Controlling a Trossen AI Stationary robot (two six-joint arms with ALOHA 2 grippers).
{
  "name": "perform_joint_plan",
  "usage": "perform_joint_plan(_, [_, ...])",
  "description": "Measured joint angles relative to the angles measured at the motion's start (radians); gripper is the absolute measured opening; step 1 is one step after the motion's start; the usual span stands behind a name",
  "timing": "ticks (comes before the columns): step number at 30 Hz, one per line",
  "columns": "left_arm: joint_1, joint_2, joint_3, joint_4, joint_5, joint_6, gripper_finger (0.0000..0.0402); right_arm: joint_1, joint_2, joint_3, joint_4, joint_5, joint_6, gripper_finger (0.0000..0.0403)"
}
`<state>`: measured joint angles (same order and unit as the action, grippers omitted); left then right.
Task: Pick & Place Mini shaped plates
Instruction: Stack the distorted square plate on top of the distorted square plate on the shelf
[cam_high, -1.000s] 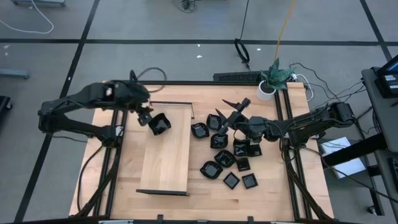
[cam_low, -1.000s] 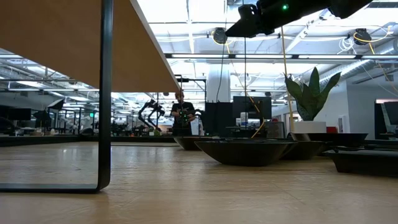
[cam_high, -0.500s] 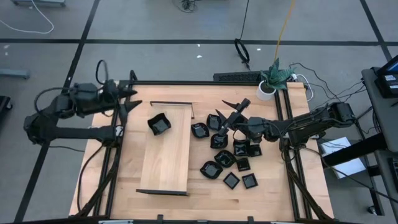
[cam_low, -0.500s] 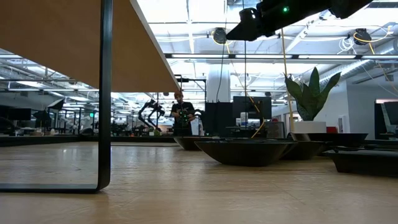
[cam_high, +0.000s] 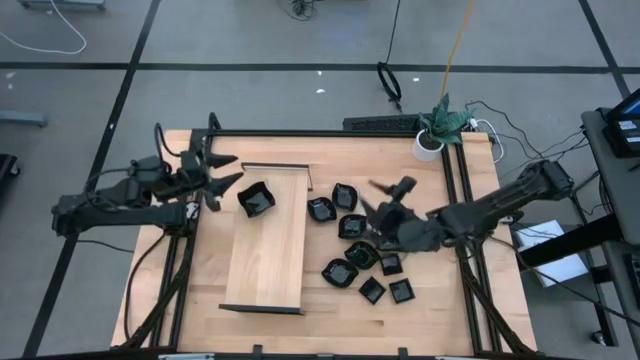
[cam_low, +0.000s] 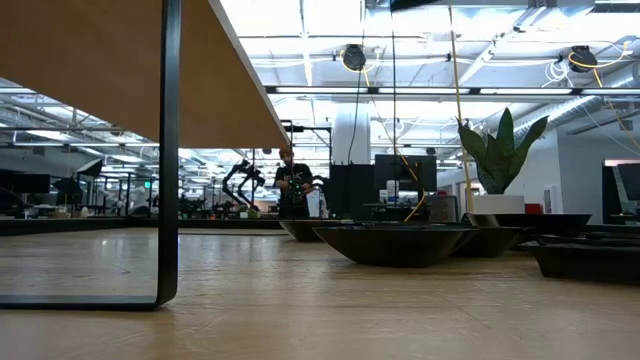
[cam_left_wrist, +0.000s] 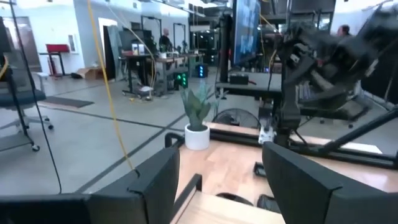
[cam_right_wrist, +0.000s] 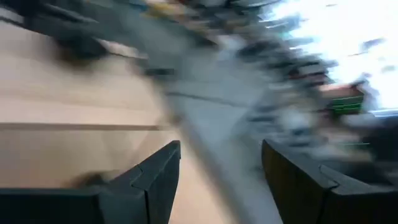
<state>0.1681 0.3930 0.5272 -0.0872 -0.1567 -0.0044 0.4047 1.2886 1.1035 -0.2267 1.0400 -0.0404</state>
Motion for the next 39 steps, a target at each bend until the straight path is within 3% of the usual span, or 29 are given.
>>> perform_joint_plan(3, [0.001, 0.000, -0.009, 0.001, 0.000, 0.000, 0.0234, -0.044, 0.004, 0.094, -0.303, -0.263, 0.325, 0.0212])
perform_joint_plan(7, [0.000, 0.000, -0.009, 0.003, 0.000, 0.004, 0.0234, -0.134, 0.019, 0.081, -0.587, -0.446, 0.467, 0.0212])
perform_joint_plan(10, [0.001, 0.000, -0.009, 0.003, 0.000, 0.024, 0.0234, -0.193, 0.011, 0.023, -0.597, -0.645, 0.454, 0.0212])
perform_joint_plan(13, [0.000, 0.003, -0.009, -0.001, 0.000, 0.029, 0.0234, -0.226, 0.014, -0.061, -0.542, -0.760, 0.445, 0.0212])
perform_joint_plan(20, [0.000, 0.006, -0.009, -0.033, 0.000, 0.024, 0.0234, -0.275, 0.012, -0.236, -0.424, -0.862, 0.414, 0.0212])
perform_joint_plan(29, [0.000, 0.006, -0.009, -0.026, 0.000, 0.026, 0.0234, -0.281, 0.011, -0.409, -0.257, -0.886, 0.365, 0.0212])
perform_joint_plan(39, [0.000, 0.006, -0.009, -0.026, -0.001, 0.027, 0.0234, -0.292, 0.011, -0.431, -0.235, -0.858, 0.361, 0.0187])
